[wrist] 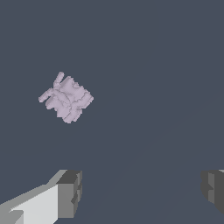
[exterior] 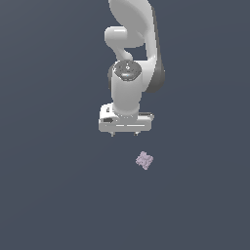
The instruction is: Pick up the object and move it to a goal position.
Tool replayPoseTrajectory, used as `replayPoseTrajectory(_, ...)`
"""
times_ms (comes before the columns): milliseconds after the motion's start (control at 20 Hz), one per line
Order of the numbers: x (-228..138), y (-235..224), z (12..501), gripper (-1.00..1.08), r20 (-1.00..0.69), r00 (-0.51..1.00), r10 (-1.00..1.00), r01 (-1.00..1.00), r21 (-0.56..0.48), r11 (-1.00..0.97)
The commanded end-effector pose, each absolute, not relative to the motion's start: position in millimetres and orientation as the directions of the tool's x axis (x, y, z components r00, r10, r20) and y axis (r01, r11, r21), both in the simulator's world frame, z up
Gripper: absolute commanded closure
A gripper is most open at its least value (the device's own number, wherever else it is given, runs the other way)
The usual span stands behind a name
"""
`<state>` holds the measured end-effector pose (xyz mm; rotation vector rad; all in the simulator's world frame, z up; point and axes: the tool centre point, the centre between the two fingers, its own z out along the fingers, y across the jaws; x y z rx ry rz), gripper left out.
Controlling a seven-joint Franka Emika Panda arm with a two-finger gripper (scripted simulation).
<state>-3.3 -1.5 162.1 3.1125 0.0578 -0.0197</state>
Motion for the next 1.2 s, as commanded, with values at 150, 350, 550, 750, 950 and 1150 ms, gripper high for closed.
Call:
replayPoseTrajectory(150,-2.6,3.8,161.9,-0.92,-0.014,0.999,0.048,0.048,0.024,-0.999)
replayPoseTrajectory(350,-0.6,22.3,161.4,-0.92,-0.016,0.996,0.086,0.086,0.01,-0.996)
replayPoseTrajectory(550,-0.2,26.0,161.3,-0.92,-0.016,0.995,0.094,0.094,0.007,-0.996)
replayPoseTrajectory(750,0.3,26.0,160.7,-0.92,-0.016,0.995,0.1,0.1,0.007,-0.995)
replayPoseTrajectory(950,3.1,28.5,158.3,-0.92,-0.016,0.991,0.133,0.133,0.008,-0.991)
replayPoseTrajectory(1150,7.8,32.8,153.9,-0.92,-0.017,0.982,0.19,0.19,0.009,-0.982)
